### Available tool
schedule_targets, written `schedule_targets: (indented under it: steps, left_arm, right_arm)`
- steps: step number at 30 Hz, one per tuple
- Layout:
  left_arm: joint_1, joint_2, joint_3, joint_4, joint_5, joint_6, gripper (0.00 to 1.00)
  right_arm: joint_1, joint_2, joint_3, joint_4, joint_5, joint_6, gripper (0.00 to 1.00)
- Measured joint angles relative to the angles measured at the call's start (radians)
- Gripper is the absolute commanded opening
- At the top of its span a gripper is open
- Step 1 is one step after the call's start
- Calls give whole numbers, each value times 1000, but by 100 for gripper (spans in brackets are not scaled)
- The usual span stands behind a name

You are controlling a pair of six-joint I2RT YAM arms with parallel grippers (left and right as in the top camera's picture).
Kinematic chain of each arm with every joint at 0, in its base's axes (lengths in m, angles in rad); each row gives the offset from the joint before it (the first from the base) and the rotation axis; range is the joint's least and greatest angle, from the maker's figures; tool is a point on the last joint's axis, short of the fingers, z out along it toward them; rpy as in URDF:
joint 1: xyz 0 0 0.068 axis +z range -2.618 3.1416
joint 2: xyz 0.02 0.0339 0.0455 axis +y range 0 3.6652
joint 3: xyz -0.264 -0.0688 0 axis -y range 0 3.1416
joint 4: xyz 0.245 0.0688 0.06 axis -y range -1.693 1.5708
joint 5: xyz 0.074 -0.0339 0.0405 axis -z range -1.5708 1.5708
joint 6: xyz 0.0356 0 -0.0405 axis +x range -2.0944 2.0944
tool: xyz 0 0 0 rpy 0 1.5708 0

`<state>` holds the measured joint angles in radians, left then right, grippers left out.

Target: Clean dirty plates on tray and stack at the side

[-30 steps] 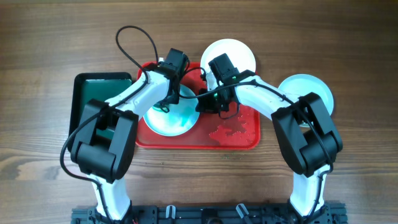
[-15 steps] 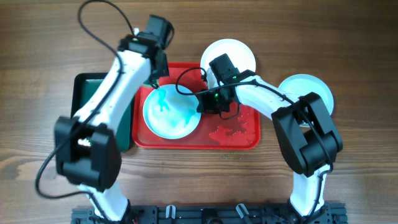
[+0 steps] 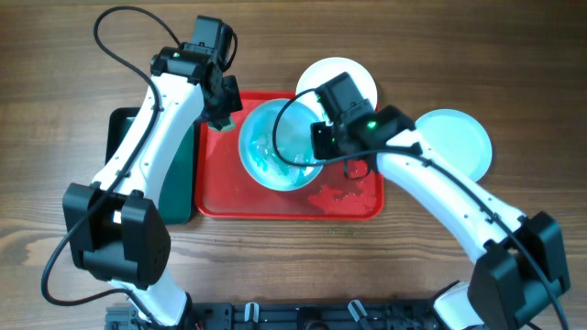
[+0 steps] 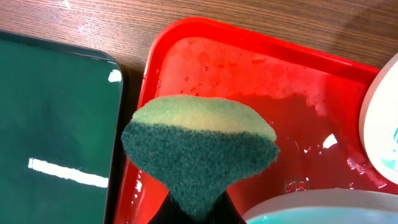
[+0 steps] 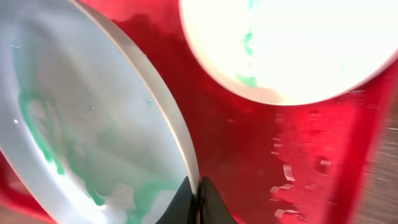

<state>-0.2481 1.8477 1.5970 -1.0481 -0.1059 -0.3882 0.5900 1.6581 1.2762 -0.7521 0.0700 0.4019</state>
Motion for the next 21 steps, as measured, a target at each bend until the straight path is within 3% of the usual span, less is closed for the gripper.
schedule_targets:
  steps: [11,21]
  left_arm:
    - [0,0,0,8,1,-19,4]
    - [0,0,-24,8,53,-22,4]
  right_arm:
    - [229,-16,0,-67,602,5,5]
    - [393,-23,0,-141,977,72,4]
